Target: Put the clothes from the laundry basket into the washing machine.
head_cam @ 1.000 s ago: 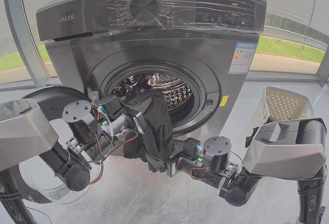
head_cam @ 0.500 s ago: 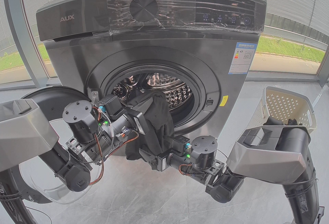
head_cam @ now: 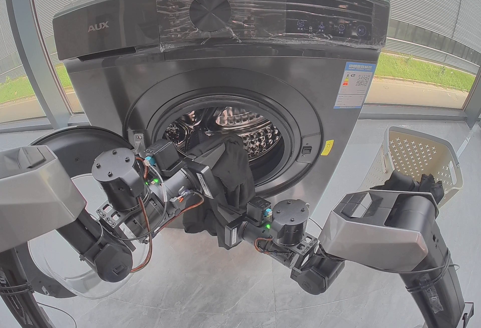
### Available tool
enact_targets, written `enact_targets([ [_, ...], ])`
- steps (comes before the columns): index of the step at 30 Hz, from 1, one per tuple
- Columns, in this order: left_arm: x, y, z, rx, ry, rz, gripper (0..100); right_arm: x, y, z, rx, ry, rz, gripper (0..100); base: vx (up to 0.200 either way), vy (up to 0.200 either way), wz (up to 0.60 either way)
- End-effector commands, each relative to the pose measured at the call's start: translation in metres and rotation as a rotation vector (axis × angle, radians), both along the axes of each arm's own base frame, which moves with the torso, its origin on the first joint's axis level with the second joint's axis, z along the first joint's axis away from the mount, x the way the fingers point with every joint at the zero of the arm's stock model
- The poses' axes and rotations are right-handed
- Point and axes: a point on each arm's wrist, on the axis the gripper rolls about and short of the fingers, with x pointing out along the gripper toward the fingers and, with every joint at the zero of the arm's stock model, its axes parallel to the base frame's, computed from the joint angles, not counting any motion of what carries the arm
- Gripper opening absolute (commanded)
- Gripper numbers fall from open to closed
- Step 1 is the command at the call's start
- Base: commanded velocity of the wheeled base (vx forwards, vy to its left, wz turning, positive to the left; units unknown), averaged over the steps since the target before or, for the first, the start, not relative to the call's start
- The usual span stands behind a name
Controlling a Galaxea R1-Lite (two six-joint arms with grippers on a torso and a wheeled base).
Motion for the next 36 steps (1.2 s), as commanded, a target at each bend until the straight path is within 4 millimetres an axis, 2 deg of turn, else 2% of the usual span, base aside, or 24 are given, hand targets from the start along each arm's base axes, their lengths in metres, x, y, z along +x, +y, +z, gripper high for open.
enact_targets([
  [1,0.001,0.003,-0.002,0.004,0.006,0.008,0,0.0,-0.003,-0.002,-0.006,0.002,-0.006,0,0.0,0.0,0.0],
  [9,0.003,0.005,-0.002,0.004,0.006,0.019,0,-0.017,-0.018,0.003,-0.04,0.035,-0.001,0,0.0,0.0,0.0],
  [13,0.002,0.004,-0.001,0.002,0.004,0.016,0,-0.015,-0.015,0.005,-0.027,0.019,0.002,0,0.0,0.0,0.0],
  [14,0.002,0.004,-0.001,0.002,0.004,0.018,0,-0.014,-0.014,0.004,-0.024,0.016,0.004,100,0.0,0.0,0.0],
  [20,0.002,0.003,-0.001,0.0,0.003,0.024,0,-0.01,-0.001,0.005,-0.026,0.018,0.028,100,0.0,0.0,0.0],
  [30,0.0,0.002,-0.001,-0.001,0.005,0.019,0,0.003,0.009,-0.01,-0.023,0.018,0.028,100,0.0,0.0,0.0],
  [31,0.0,0.002,-0.001,-0.001,0.005,0.019,0,0.003,0.009,-0.01,-0.023,0.018,0.028,0,0.0,0.0,0.0],
  [36,0.001,0.002,-0.001,-0.001,0.005,0.022,0,0.003,0.013,-0.014,-0.019,0.013,0.028,0,0.0,0.0,0.0],
])
